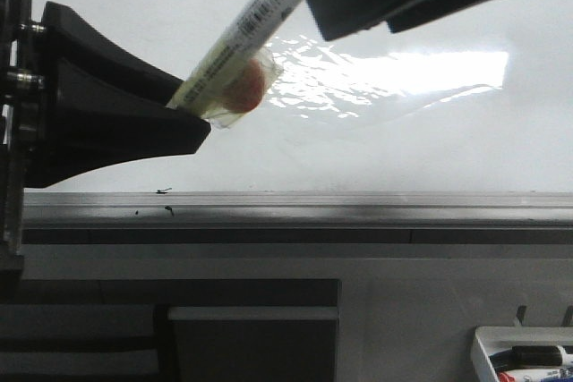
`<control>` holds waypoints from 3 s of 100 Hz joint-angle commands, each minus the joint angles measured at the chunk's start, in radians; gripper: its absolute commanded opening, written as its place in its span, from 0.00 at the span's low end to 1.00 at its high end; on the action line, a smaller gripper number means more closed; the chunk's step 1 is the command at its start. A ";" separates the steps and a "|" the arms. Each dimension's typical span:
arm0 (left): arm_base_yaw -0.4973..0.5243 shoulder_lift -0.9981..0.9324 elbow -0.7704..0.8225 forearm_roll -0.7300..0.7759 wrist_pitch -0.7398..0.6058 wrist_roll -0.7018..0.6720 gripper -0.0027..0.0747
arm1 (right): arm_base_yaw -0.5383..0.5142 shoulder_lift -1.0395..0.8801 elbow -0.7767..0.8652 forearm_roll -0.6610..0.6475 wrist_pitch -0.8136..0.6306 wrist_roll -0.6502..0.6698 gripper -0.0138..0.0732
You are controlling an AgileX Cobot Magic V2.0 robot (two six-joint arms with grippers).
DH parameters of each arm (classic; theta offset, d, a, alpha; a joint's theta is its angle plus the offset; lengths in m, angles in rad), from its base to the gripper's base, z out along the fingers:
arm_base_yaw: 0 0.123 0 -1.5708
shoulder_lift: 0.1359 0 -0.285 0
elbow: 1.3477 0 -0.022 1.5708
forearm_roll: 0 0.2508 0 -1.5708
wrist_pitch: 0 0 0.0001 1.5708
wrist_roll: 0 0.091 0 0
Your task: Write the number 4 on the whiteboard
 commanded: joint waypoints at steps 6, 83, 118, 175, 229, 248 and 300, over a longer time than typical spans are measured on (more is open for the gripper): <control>-0.002 -0.021 -0.028 -0.026 -0.072 -0.002 0.01 | 0.022 0.043 -0.088 -0.011 -0.072 -0.012 0.56; -0.002 -0.024 -0.028 -0.068 -0.068 -0.007 0.59 | 0.033 0.154 -0.146 0.008 -0.066 -0.009 0.09; -0.002 -0.199 -0.024 -0.261 0.067 -0.010 0.60 | -0.040 0.156 -0.255 0.015 0.001 0.000 0.09; -0.002 -0.282 -0.024 -0.390 0.159 -0.010 0.60 | -0.190 0.278 -0.410 0.010 -0.011 -0.006 0.09; -0.002 -0.282 -0.024 -0.417 0.168 -0.010 0.60 | -0.203 0.287 -0.281 0.071 -0.029 0.001 0.09; -0.002 -0.282 -0.024 -0.417 0.175 -0.010 0.60 | -0.300 0.209 -0.235 0.050 0.030 0.043 0.09; -0.002 -0.282 -0.024 -0.417 0.176 -0.010 0.60 | -0.219 0.164 -0.257 0.056 -0.098 0.032 0.09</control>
